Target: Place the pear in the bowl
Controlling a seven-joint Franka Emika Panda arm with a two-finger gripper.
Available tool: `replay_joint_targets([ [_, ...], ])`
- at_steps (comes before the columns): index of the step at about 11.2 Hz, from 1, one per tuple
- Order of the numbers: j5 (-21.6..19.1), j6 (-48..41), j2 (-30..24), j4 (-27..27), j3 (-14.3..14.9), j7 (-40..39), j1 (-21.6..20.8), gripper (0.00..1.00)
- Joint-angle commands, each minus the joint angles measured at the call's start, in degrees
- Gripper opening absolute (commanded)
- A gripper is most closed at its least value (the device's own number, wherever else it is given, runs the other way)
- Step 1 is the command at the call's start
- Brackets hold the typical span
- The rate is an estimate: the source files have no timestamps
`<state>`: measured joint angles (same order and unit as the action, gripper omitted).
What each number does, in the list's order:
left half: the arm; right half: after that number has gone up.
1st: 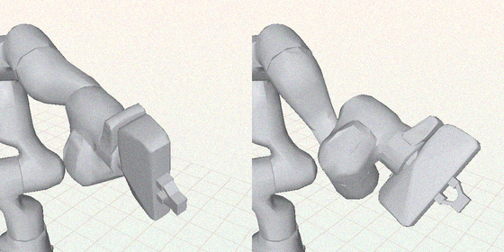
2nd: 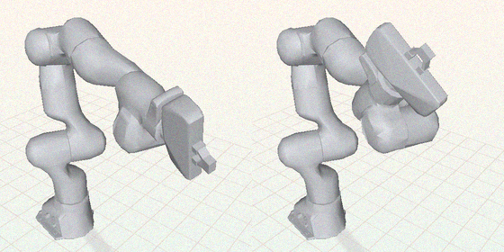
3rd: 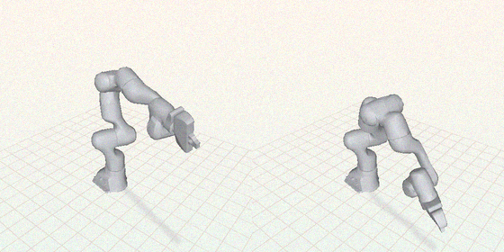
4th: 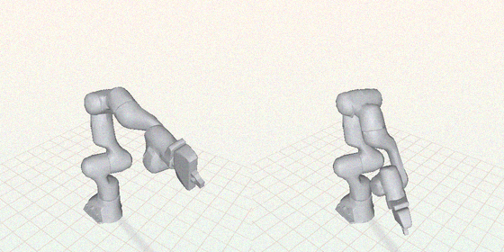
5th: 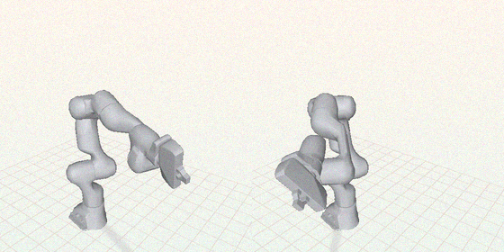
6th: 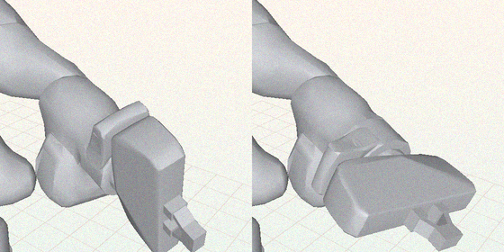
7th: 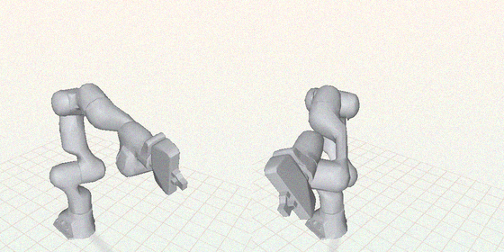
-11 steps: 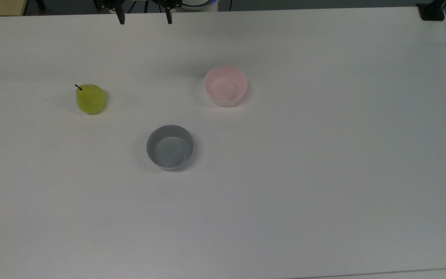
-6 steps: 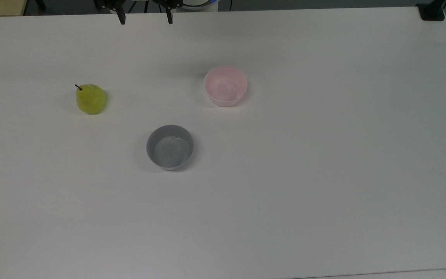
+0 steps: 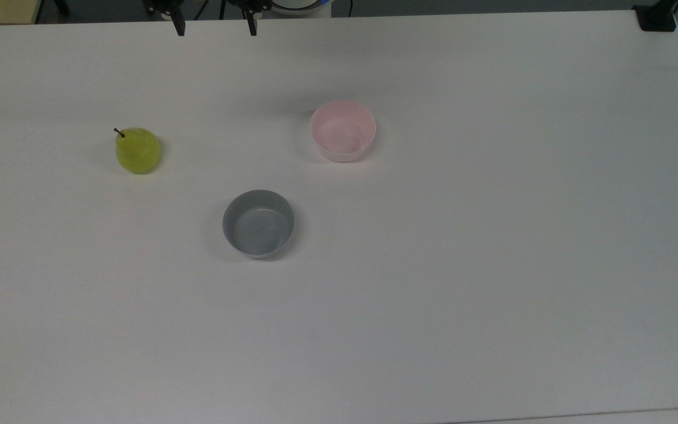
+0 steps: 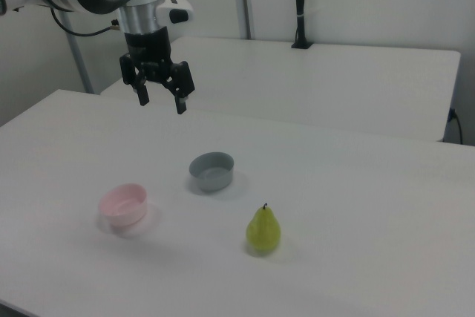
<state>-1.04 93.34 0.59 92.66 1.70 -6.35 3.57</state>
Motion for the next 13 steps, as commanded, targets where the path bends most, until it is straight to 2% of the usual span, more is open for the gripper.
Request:
replay_joint_targets([
  [1,-0.72,0.44,-1.47,0.77,-0.03,-13.71,4.23,1.0],
  [2,-0.2,0.79,-1.47,0.85,0.14,-20.31,5.47,1.0],
  [3,2.33,1.32,-1.3,0.77,0.14,-23.16,6.44,1.0],
  [4,5.75,1.32,-1.21,1.11,0.15,-23.19,7.23,1.0],
  [5,7.0,2.28,-1.03,2.86,0.15,-22.84,7.94,1.0],
  [10,7.19,22.64,-0.51,17.35,1.98,-22.83,10.4,0.98],
  [11,7.19,24.68,0.63,18.51,2.77,-22.83,10.4,0.96],
  [13,7.1,25.49,3.17,18.43,3.92,-22.31,10.4,1.0],
])
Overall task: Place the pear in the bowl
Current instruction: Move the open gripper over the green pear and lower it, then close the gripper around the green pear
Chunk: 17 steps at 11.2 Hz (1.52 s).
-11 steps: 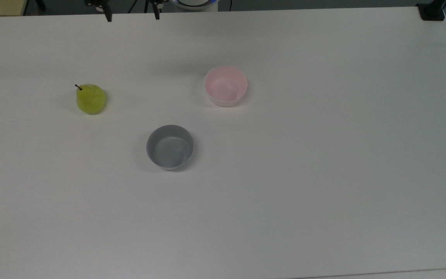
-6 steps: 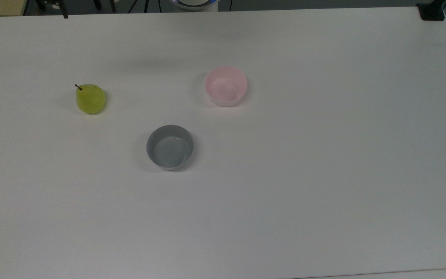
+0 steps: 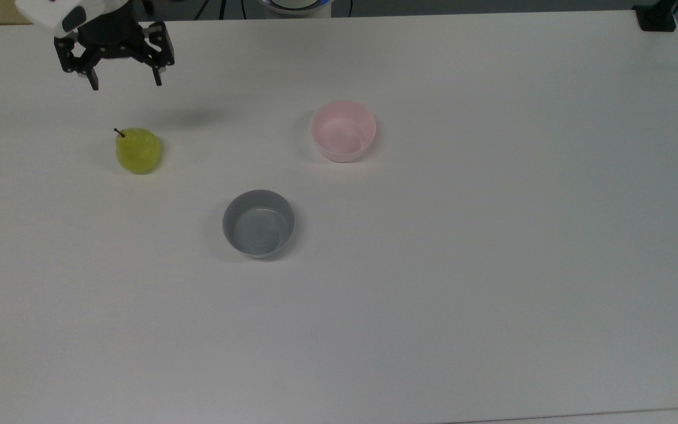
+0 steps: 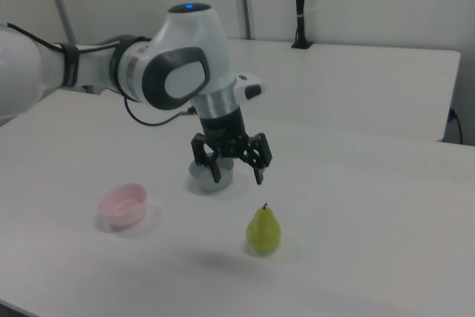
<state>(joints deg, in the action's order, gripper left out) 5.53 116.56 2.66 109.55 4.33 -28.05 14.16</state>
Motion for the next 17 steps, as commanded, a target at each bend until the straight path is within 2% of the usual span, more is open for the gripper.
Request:
replay_joint_targets([
  [1,0.44,4.44,2.25,1.71,1.73,0.44,-0.18,1.0],
  [9,0.44,15.61,9.73,4.52,2.0,2.04,-0.18,1.0],
  [11,0.62,17.38,11.04,4.96,2.0,2.04,-0.18,0.92],
  [12,0.62,17.38,11.4,5.31,2.0,1.95,-0.18,0.8],
  [13,0.62,17.47,11.4,5.67,2.0,2.03,-0.18,0.6],
  [14,0.62,17.47,11.31,5.67,2.0,2.64,-0.27,0.29],
  [15,0.62,17.47,11.31,5.67,2.0,5.17,-0.36,0.01],
  [17,0.62,17.47,11.31,5.67,2.0,5.38,-0.44,0.0],
])
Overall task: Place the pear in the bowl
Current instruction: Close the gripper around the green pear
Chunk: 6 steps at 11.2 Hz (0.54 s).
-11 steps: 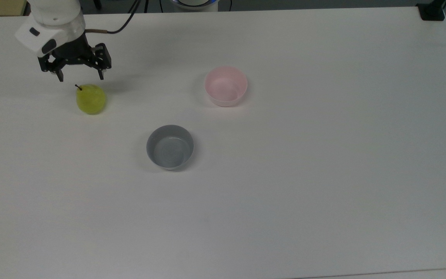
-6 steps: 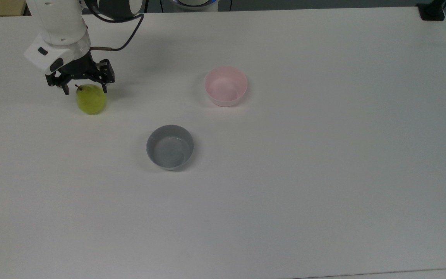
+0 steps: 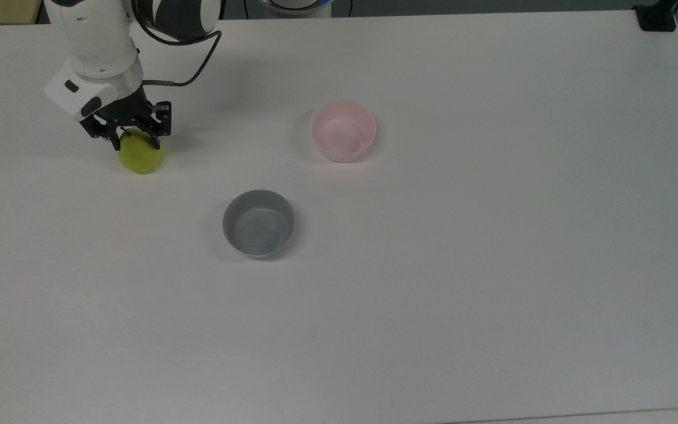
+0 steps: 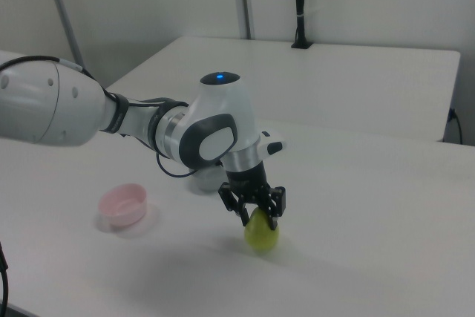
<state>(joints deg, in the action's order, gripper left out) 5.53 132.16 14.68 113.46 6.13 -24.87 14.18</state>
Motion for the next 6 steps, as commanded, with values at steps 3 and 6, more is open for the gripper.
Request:
replay_joint_targets([
  [3,0.63,-2.75,-3.16,1.41,0.2,2.37,-0.9,0.0],
  [6,0.71,-8.82,-7.37,1.32,-0.41,2.37,-1.08,0.0],
])
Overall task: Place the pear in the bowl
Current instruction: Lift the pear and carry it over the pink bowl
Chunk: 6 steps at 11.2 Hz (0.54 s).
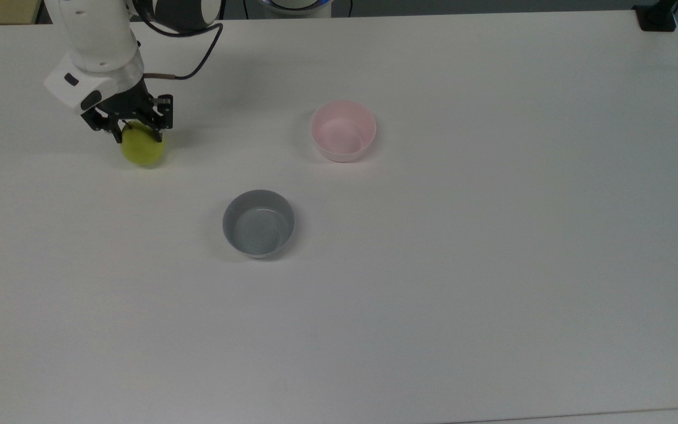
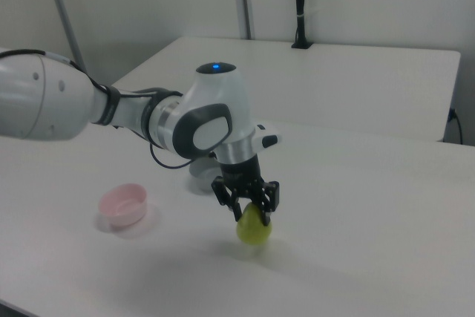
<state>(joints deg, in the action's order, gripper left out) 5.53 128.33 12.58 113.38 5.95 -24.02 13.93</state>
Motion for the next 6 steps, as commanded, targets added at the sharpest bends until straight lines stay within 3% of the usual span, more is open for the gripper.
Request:
replay_joint_targets([
  [1,0.71,-7.11,-7.03,1.31,-0.58,1.52,-0.92,0.0],
  [4,-0.16,-18.86,-12.65,-0.79,-5.41,1.87,-1.27,0.0],
  [6,-2.79,-24.77,-16.26,-1.76,-9.62,4.58,-1.27,0.0],
])
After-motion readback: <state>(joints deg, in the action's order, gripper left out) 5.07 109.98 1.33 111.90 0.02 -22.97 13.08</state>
